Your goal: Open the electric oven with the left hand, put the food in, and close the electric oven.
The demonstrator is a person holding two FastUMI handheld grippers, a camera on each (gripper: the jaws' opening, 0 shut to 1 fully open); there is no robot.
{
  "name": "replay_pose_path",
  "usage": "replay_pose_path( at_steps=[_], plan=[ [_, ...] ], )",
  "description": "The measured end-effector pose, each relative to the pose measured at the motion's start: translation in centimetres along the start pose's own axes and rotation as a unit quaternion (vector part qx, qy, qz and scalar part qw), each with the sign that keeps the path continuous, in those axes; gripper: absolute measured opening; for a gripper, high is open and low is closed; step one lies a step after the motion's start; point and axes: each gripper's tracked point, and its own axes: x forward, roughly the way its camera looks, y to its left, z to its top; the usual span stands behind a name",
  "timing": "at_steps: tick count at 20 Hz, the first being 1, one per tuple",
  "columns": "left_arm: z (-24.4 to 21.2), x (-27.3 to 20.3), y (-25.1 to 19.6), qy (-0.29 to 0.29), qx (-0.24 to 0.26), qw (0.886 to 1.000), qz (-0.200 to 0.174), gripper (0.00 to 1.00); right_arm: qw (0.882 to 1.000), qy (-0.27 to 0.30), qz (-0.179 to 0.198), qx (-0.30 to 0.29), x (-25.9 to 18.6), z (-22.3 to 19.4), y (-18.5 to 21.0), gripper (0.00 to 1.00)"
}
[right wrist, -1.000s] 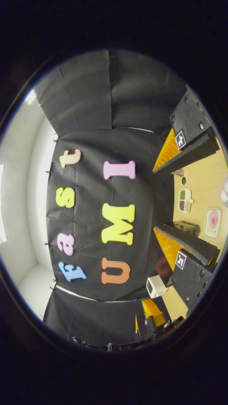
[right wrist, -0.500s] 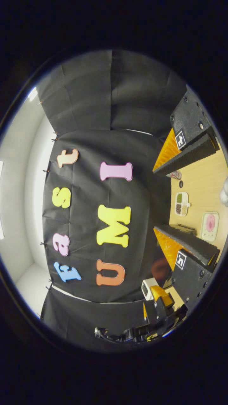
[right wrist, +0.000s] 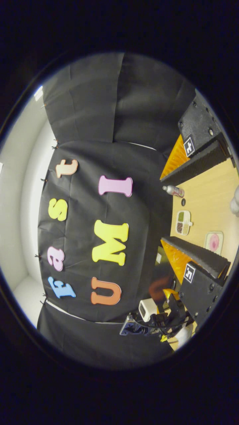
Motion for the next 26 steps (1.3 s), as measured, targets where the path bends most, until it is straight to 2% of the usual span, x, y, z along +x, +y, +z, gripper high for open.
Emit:
replay_pose_path(
  at_steps=[2,3,6,10,26],
  plan=[
    [-1.6,1.6,0.5,0.023,-0.004,1.0,0.005,0.96,1.0,0.009,-0.007,-0.005,0.1,-0.6,-0.3,0.96],
    [-2.3,2.3,0.6,0.031,-0.008,0.999,0.005,0.96,1.0,0.011,-0.009,-0.008,0.1,-0.7,-0.2,1.0],
    [-4.5,3.6,1.4,0.06,0.002,0.998,0.016,0.96,1.0,0.015,-0.01,-0.012,0.2,-0.9,0.4,0.97],
    [-4.3,3.8,1.4,0.052,0.003,0.999,0.007,0.97,1.0,0.016,-0.004,-0.01,0.4,-0.8,1.3,1.0],
    [-7.6,-2.5,0.9,0.076,0.002,0.997,0.001,0.97,0.999,0.025,0.035,0.007,0.1,-2.1,3.4,1.0]
  ],
)
